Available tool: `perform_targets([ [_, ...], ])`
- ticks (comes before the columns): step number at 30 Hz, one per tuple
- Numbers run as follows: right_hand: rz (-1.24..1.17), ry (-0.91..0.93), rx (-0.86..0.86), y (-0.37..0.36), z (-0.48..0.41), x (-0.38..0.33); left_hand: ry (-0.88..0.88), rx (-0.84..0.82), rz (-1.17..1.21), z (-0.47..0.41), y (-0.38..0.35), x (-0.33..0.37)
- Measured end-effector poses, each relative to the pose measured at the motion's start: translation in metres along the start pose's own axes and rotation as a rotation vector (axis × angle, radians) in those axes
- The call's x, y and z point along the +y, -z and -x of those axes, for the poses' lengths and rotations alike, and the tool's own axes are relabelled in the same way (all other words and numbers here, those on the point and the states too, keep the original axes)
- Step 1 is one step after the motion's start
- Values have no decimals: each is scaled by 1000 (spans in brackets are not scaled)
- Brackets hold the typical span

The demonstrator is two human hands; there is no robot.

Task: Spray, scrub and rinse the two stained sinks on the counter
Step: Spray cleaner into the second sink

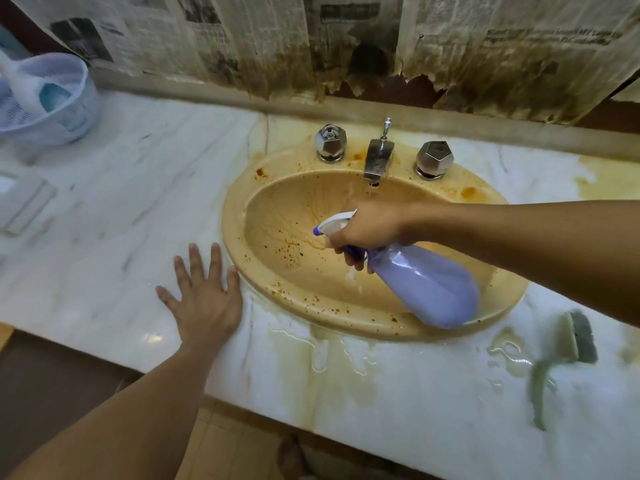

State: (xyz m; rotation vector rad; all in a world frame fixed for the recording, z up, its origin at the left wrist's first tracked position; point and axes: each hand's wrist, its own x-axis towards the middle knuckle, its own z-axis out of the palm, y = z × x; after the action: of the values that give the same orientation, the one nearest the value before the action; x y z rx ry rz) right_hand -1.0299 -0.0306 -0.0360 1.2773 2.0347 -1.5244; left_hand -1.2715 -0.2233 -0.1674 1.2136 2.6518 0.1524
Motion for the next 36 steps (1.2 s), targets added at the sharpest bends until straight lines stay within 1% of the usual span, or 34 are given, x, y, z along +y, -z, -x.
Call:
perform_targets([
  [2, 23, -27, 22, -1, -4, 3, 2, 6, -3, 0, 0, 0],
  [5, 71, -29, -7, 4, -3, 6, -3, 17, 3, 0, 0, 0],
  [8, 24, 37, -1, 10, 2, 5, 3, 20, 13, 0, 0, 0],
  [10, -11, 40, 23, 9, 5, 5, 1, 22, 14, 0, 0, 0],
  [13, -140, -95, 134, -1, 7, 10, -7, 26, 19, 0, 1, -1],
  [15, -193, -153, 171, -8, 14, 14, -11, 31, 19, 0, 0, -1],
  [19, -227, -85, 83, -9, 28, 14, -1, 34, 13, -1, -1, -1],
  [21, -223, -49, 67, -8, 31, 12, -1, 35, 13, -2, -1, -1],
  [24, -215, -54, 120, -15, 33, 9, -2, 44, 7, -2, -2, -2],
  [27, -285, -88, 176, -24, 37, 9, -5, 45, 5, -2, -2, -2],
  [32, -260, -53, 118, -25, 44, 9, -6, 46, 0, -1, -2, -2],
  [36, -334, -68, 220, -36, 44, 7, -7, 47, 3, -2, -2, -3],
])
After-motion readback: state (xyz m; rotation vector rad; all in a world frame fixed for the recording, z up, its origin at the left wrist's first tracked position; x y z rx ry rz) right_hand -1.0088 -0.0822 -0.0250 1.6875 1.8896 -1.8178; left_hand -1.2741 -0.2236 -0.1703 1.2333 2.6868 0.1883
